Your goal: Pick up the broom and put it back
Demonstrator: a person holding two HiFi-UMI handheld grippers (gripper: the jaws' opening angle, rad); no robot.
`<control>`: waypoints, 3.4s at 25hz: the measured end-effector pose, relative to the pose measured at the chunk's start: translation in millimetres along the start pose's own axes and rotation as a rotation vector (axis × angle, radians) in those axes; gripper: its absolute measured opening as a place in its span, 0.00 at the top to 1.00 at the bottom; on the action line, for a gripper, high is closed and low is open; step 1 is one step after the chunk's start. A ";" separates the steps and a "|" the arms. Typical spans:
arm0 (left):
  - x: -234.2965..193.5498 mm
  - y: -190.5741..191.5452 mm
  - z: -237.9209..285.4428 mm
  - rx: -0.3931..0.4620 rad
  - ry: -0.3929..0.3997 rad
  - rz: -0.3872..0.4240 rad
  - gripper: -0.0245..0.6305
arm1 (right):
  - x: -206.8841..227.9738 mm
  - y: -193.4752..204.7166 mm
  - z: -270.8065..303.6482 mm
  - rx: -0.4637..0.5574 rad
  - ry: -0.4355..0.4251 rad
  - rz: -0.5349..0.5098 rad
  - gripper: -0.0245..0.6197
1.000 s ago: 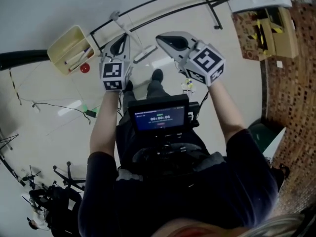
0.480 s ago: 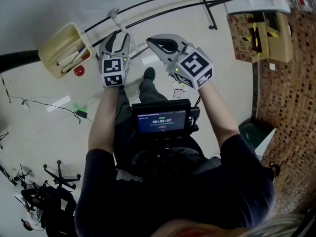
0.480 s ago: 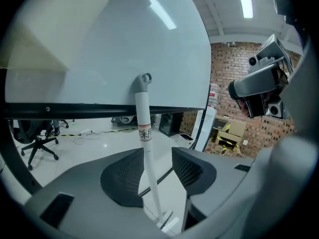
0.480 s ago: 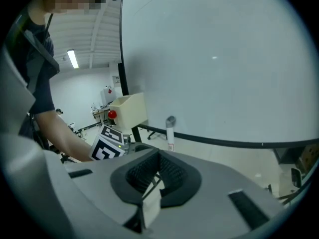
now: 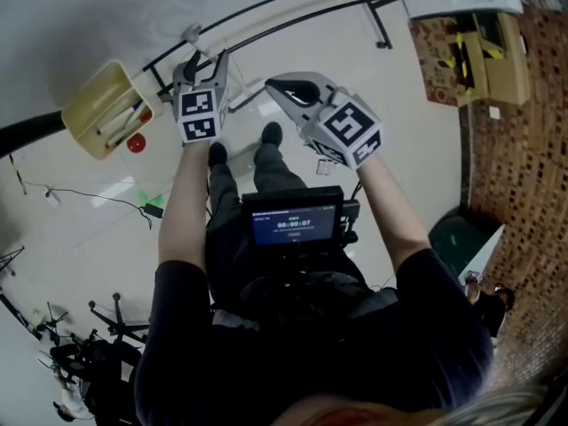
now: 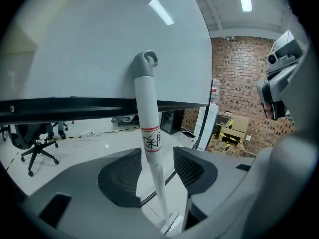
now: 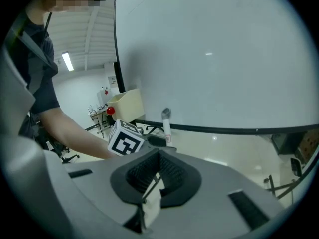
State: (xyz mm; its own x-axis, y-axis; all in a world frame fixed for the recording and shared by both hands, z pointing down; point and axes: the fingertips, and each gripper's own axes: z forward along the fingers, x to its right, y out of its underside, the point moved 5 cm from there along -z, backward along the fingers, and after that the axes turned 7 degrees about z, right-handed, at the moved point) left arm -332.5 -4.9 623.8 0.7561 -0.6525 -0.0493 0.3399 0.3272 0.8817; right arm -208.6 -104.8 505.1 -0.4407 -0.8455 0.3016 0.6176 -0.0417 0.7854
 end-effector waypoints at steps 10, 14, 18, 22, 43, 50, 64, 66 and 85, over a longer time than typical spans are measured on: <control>1.0 -0.2 4.6 -0.006 0.075 -0.016 0.82 | -2.4 2.0 -4.9 0.004 0.005 0.024 0.93; 4.7 -2.2 6.8 -0.021 0.110 -0.021 0.82 | -2.6 4.3 -6.0 0.009 0.005 0.032 0.93; 14.1 -6.1 1.3 -0.035 0.170 -0.032 0.82 | -0.3 5.1 -8.0 0.027 0.006 0.055 0.93; 36.5 -6.6 -10.1 -0.050 0.231 -0.030 0.82 | 6.0 9.3 -9.8 0.036 0.023 0.070 0.93; 81.8 -63.2 -16.7 -0.063 0.369 0.090 0.82 | 30.4 26.3 -37.9 0.068 0.162 0.099 0.93; 93.5 -102.1 -30.9 -0.021 0.412 0.083 0.82 | 28.9 42.0 -58.6 0.085 0.173 0.173 0.93; 129.6 -184.6 -154.2 0.228 0.607 0.057 0.82 | -27.5 16.2 -52.3 0.082 0.361 0.014 0.51; 127.0 -189.0 -168.4 0.249 0.641 0.055 0.82 | -36.7 13.9 -45.9 0.094 0.355 0.024 0.50; 169.6 -204.6 -206.6 0.376 0.887 0.179 0.83 | -78.8 20.5 -83.8 0.177 0.398 0.104 0.81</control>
State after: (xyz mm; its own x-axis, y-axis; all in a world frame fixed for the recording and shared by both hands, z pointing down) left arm -158.3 -41.3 338.1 0.9775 0.1863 -0.0993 0.0950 0.0318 0.9950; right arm -106.6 -83.6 452.2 -0.0755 -0.9809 0.1793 0.5090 0.1167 0.8528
